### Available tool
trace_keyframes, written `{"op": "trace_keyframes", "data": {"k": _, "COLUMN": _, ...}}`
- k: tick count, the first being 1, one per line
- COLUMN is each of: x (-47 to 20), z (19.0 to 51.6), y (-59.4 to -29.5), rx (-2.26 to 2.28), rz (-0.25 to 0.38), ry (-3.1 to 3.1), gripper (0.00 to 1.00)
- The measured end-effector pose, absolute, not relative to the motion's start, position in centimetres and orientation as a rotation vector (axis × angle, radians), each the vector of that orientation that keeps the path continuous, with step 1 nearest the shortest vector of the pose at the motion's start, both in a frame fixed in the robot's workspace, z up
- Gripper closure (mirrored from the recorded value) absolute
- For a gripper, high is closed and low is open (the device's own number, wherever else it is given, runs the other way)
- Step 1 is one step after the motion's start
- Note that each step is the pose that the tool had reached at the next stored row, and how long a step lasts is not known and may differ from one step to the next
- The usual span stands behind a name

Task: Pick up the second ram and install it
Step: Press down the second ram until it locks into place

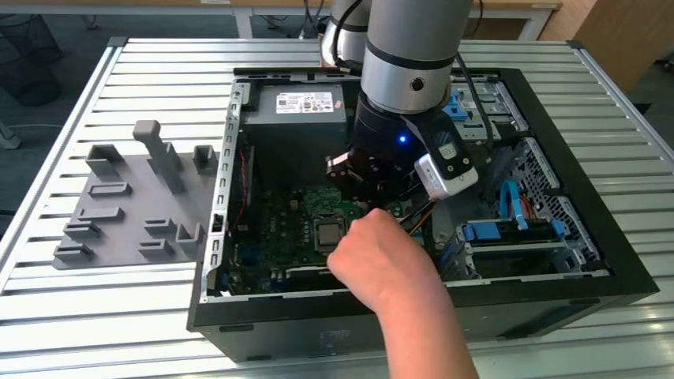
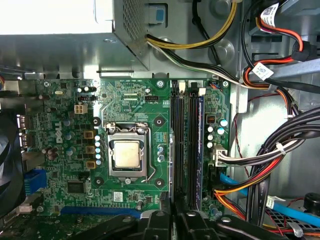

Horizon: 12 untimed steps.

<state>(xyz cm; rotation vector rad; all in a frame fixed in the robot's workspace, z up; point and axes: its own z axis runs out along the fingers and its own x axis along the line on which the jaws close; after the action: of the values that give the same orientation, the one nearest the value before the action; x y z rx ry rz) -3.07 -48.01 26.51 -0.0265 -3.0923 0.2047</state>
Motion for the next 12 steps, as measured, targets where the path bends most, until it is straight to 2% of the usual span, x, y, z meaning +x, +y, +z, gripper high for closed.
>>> {"op": "trace_keyframes", "data": {"k": 1, "x": -3.07, "z": 26.51, "y": -48.01, "rx": -0.026, "rz": 0.205, "ry": -3.092, "gripper": 0.85}}
{"op": "trace_keyframes", "data": {"k": 2, "x": -3.07, "z": 26.51, "y": -48.01, "rx": -0.026, "rz": 0.205, "ry": -3.092, "gripper": 0.79}}
{"op": "trace_keyframes", "data": {"k": 4, "x": -3.07, "z": 26.51, "y": -48.01, "rx": -0.026, "rz": 0.205, "ry": -3.092, "gripper": 0.78}}
{"op": "trace_keyframes", "data": {"k": 5, "x": -3.07, "z": 26.51, "y": -48.01, "rx": -0.026, "rz": 0.205, "ry": -3.092, "gripper": 0.71}}
{"op": "trace_keyframes", "data": {"k": 12, "x": -3.07, "z": 26.51, "y": -48.01, "rx": -0.026, "rz": 0.205, "ry": -3.092, "gripper": 0.71}}
